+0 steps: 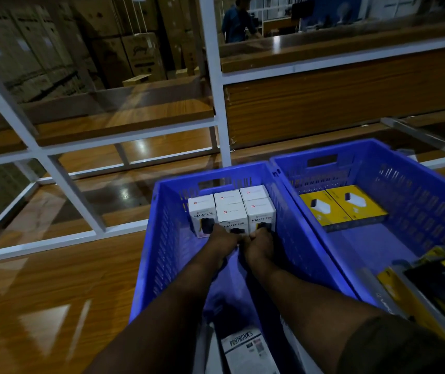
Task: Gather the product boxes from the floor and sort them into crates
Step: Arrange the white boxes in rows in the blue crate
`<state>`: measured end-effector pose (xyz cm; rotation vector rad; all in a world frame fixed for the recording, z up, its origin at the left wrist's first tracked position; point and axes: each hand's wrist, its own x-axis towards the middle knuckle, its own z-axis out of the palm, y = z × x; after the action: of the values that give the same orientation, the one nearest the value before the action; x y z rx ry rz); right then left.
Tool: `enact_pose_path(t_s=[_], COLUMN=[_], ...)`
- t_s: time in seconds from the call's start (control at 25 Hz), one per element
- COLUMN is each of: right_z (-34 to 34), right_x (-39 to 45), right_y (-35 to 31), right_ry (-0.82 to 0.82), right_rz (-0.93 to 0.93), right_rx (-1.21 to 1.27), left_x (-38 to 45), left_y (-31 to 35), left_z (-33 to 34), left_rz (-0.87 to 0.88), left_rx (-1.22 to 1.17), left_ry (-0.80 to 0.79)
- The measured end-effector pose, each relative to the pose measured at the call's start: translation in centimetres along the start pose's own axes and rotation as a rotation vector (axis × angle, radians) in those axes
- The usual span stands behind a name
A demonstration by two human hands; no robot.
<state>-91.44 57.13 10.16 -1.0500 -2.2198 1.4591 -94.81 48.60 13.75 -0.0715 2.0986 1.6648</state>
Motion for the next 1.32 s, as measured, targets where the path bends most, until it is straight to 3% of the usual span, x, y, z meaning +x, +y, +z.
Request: enact_pose_path(t_s=[0.2, 0.4, 0.6, 0.72, 0.84, 1.0, 1.08, 1.16, 1.32], right_z=[-0.1, -1.3, -3.7, -4.6, -5.3, -5.3, -5.7, -5.8, -5.3], right_x=[0.6, 0.2, -4.6, -8.4, -12.7, -16.1, -17.5, -18.7, -19.8], right_y=[-0.1, -0.4, -3.9, -6.0, -7.5, -8.0, -8.0, -7.9, -7.7], right_ry=[-0.243, -0.359, -0.627, -0.744, -1.003, -1.208, -1.219, -1.13, -1.116], right_rz=[0.046, 0.104, -0.05, -0.182, -0.146, -0.195, -0.259, -0.295, -0.279], right_rx=[-0.102, -0.23, -0.464, -0.463, -0.285, -0.376, -0.507, -0.633, -0.496], left_x=[-3.0, -4.9, -6.4, -8.1, -10.3, -11.9, -12.6, -13.4, -14.4], left_y=[2.0, 2.9, 3.8, 4.2, 3.8, 2.4, 2.0, 1.5, 0.9], left_z=[-0.2, -1.6, -3.8, -4.8, -5.8, -7.3, -7.8, -8.0, -8.1], left_rz=[-0.023, -0.078, -0.078, -0.037, 0.04, 0.15, 0.167, 0.171, 0.13], left_rx=[0.094, 0.1, 0.22, 0.254, 0.313, 0.175, 0.154, 0.116, 0.023], left_ry=[0.002, 0.05, 0.052, 0.067, 0.117, 0.134, 0.15, 0.147, 0.144])
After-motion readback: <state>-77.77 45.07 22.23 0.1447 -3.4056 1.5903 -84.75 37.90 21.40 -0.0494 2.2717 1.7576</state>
